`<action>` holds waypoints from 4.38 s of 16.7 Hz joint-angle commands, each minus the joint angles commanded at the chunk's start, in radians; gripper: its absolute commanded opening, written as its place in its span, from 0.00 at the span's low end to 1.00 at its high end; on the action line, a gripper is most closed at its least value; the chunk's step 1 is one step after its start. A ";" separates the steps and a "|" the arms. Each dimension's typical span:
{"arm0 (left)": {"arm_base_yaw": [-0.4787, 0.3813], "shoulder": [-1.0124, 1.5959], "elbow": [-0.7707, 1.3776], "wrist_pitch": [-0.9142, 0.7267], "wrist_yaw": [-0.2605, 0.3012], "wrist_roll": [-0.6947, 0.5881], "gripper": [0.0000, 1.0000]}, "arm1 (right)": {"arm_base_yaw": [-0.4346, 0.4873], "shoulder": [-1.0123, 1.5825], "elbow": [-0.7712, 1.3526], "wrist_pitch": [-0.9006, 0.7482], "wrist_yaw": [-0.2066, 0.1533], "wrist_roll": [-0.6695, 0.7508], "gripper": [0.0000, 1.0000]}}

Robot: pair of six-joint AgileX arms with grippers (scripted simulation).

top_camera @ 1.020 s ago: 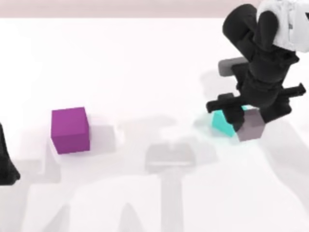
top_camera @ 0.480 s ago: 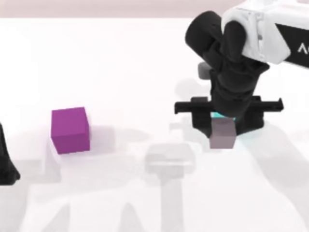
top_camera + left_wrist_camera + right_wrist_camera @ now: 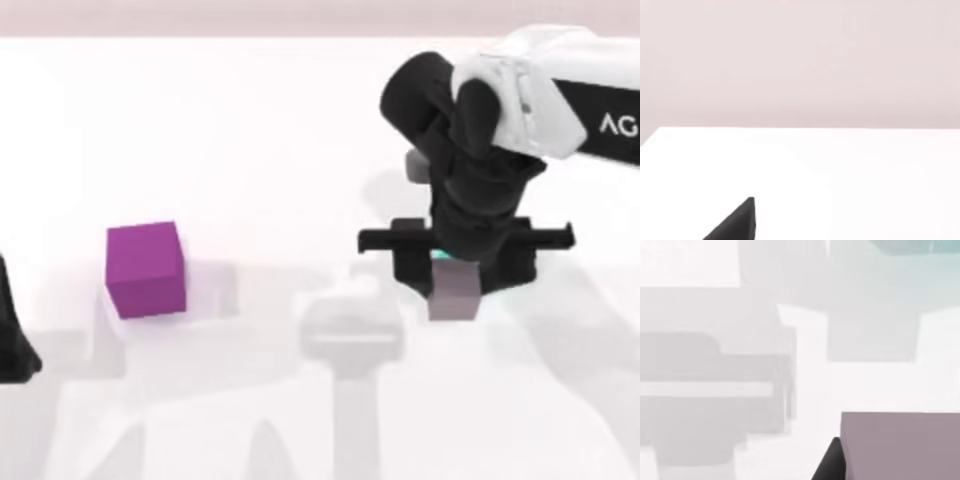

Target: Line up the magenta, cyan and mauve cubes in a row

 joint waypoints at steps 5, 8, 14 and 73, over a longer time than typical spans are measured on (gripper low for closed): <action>0.000 0.000 0.000 0.000 0.000 0.000 1.00 | 0.006 0.043 -0.100 0.142 0.002 0.003 0.00; 0.000 0.000 0.000 0.000 0.000 0.000 1.00 | 0.006 0.043 -0.101 0.143 0.002 0.003 0.00; 0.000 0.000 0.000 0.000 0.000 0.000 1.00 | 0.006 0.043 -0.101 0.143 0.002 0.003 0.38; 0.000 0.000 0.000 0.000 0.000 0.000 1.00 | -0.188 0.253 0.426 -0.206 -0.016 -1.125 1.00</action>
